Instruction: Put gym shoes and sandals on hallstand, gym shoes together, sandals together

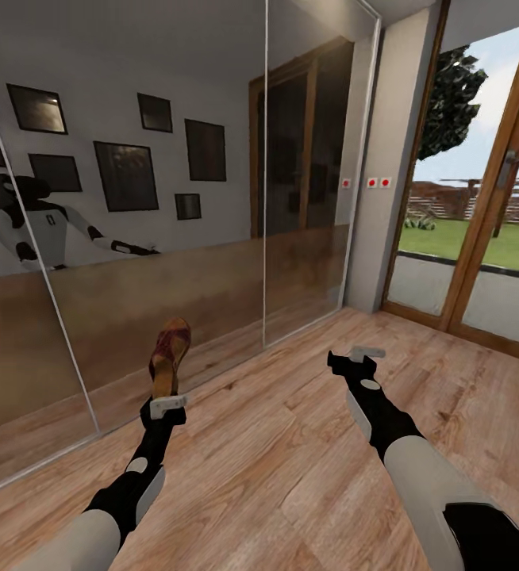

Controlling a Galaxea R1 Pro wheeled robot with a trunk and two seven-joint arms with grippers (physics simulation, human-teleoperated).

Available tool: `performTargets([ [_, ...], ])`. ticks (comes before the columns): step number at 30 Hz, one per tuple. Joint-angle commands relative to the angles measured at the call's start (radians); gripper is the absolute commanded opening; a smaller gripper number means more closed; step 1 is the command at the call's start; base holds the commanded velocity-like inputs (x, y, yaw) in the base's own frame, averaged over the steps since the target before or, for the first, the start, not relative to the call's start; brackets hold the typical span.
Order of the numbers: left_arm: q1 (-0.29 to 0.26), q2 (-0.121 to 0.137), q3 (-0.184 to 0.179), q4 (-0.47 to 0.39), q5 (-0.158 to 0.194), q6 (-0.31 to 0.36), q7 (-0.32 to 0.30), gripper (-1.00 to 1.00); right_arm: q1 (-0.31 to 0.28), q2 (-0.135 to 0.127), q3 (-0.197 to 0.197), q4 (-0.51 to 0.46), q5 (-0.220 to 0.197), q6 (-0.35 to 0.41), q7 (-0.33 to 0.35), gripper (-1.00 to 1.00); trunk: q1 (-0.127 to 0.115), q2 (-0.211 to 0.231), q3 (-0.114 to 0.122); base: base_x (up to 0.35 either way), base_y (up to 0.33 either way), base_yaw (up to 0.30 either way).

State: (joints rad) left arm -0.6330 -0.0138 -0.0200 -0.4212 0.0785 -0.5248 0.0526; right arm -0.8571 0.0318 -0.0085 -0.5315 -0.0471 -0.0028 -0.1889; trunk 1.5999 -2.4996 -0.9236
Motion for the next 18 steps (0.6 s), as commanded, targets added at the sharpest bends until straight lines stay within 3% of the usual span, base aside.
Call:
performTargets([
  [1,-0.001,0.000,-0.002,0.000,0.004,-0.002,0.003,-1.00,0.000,0.000,-0.001,0.000,-0.006,0.000,-0.003,1.00,0.000,0.000,-0.001,0.232,-0.119,0.002],
  [12,-0.001,0.000,-0.002,-0.001,0.004,-0.002,0.004,-1.00,0.000,0.000,-0.001,0.002,-0.010,0.000,-0.007,1.00,0.000,0.000,-0.002,0.302,-0.174,0.005],
  [18,-0.001,-0.001,-0.003,-0.001,0.004,-0.001,0.004,-1.00,0.000,0.000,-0.001,0.002,-0.012,0.001,-0.006,1.00,0.000,0.000,-0.005,0.322,-0.196,0.125],
])
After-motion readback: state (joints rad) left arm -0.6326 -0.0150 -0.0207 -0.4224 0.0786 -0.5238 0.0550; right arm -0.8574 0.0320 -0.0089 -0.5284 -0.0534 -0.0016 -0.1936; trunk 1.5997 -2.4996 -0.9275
